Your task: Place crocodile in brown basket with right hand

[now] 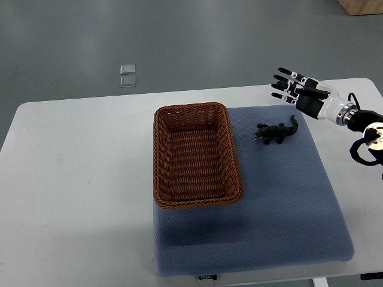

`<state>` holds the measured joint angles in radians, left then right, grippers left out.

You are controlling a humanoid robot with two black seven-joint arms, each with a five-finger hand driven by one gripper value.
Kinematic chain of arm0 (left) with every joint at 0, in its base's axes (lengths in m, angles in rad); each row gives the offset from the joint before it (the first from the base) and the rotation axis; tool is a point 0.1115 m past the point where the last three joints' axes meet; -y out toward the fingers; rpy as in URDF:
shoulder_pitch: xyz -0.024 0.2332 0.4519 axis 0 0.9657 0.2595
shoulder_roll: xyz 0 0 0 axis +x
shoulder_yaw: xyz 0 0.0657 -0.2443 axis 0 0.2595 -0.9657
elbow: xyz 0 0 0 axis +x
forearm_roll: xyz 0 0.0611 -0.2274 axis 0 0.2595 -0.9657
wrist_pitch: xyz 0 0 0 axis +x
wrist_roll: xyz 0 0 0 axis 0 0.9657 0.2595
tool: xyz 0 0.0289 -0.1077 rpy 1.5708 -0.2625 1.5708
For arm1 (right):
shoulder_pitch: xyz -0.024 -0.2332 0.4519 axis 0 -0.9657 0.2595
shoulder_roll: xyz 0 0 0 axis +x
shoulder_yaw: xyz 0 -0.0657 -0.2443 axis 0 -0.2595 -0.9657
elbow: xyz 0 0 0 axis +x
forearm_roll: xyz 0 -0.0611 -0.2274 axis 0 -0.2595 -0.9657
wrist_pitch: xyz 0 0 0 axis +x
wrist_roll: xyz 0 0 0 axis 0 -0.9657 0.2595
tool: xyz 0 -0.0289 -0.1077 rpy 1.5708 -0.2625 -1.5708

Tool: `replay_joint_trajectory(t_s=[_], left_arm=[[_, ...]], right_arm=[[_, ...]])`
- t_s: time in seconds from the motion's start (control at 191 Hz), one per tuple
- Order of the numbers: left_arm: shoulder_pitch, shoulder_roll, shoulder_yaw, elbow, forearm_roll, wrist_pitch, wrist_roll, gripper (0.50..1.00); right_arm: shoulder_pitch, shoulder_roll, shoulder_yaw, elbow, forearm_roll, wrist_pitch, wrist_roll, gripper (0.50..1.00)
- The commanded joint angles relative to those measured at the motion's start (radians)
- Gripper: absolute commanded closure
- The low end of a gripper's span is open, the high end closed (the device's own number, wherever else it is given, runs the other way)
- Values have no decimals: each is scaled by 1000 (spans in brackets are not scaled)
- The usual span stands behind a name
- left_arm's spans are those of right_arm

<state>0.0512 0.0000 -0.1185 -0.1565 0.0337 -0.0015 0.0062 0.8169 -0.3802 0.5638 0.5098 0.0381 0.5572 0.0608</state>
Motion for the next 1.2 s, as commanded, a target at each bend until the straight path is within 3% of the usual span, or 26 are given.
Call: replay_joint_trajectory(t_s=[0.0,0.545,0.818,0.949,1.196], left_arm=[[1,0,-1,0,0,0,0,500],[1,0,2,0,0,0,0,500],[1,0,2,0,0,0,0,500],[-1,0,2,0,0,0,0,500],[1,0,2,0,0,0,0,500]], right_arm=[[-1,0,1,1,-1,3,2,566],[16,-5,-16,15,-32,27,1,566],[61,-14,-19,16,-55,-2,1,564],[62,-22,-16,16,-57,54,2,566],[61,-23,-21,15,-106,54,2,570]])
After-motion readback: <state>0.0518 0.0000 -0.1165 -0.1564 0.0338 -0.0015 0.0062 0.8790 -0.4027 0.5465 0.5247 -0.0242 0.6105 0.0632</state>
